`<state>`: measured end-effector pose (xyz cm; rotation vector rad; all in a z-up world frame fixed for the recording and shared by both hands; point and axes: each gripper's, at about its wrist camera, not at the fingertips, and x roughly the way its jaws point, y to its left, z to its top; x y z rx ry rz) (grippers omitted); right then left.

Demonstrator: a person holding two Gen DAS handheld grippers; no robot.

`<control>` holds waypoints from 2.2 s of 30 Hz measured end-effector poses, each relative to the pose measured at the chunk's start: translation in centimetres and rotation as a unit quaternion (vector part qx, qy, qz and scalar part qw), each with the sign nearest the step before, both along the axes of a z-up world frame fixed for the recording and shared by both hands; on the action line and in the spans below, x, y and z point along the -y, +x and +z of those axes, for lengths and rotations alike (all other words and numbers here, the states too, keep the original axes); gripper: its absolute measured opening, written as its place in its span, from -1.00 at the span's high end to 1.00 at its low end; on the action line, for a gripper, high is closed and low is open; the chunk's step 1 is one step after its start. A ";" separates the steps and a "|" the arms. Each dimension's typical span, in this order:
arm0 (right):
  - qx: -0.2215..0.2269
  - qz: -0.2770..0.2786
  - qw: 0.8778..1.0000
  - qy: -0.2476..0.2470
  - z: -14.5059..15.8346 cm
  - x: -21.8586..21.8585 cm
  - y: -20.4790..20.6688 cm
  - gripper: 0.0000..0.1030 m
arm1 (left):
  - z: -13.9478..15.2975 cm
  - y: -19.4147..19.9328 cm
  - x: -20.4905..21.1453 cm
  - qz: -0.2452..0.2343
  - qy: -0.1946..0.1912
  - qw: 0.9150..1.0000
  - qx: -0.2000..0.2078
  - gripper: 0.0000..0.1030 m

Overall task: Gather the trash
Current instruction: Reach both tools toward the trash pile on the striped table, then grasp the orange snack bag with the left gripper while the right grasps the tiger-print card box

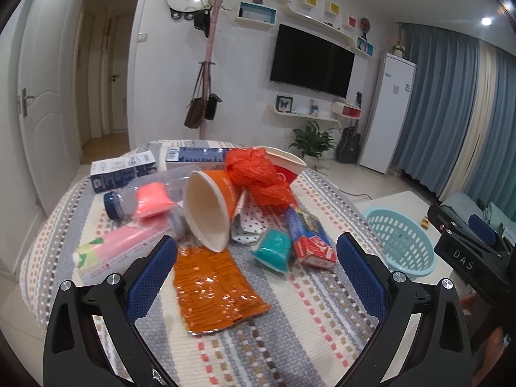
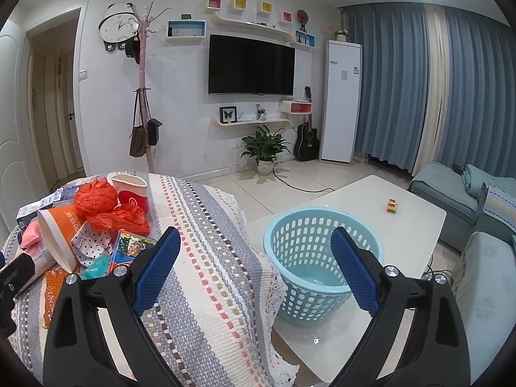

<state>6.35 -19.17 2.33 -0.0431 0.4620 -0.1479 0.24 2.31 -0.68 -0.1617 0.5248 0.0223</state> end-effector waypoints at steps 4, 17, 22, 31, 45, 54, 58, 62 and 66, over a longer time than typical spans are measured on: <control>-0.005 0.010 1.000 0.000 -0.1 -0.7 0.4 -0.62 | 0.0 -0.4 -1.7 0.013 -0.017 1.000 -0.013 -0.85; -0.085 0.115 0.989 0.046 -3.4 -5.1 4.5 -0.48 | -5.1 1.5 -6.4 -0.007 -0.052 0.995 -0.083 -0.85; -0.126 0.139 0.981 0.054 -5.3 -6.3 6.2 -0.48 | -7.3 4.1 -5.9 -0.018 -0.057 0.990 -0.130 -0.79; -0.196 0.180 0.959 0.102 -7.6 -7.7 9.7 -0.59 | -8.0 5.7 -4.0 -0.010 0.013 0.984 -0.178 -0.56; -0.248 0.190 0.944 0.108 -9.3 -8.5 12.1 -0.12 | -7.2 4.9 -2.3 -0.026 0.043 0.985 -0.167 0.84; -0.175 0.186 0.962 0.098 -6.0 -6.9 11.0 -0.11 | -6.1 4.2 -3.0 -0.050 -0.005 0.988 -0.149 0.90; -0.172 0.180 0.963 0.104 -5.5 -5.8 11.0 -0.11 | -5.3 3.5 -2.8 -0.053 -0.008 0.989 -0.137 0.91; -0.170 0.173 0.963 0.113 -5.6 -4.5 10.8 -0.11 | -3.2 2.3 -2.5 -0.056 -0.008 0.993 -0.107 0.92; -0.161 0.169 0.965 0.120 -5.0 -4.0 10.5 -0.11 | -1.0 1.5 -2.1 -0.060 -0.014 0.995 -0.076 0.92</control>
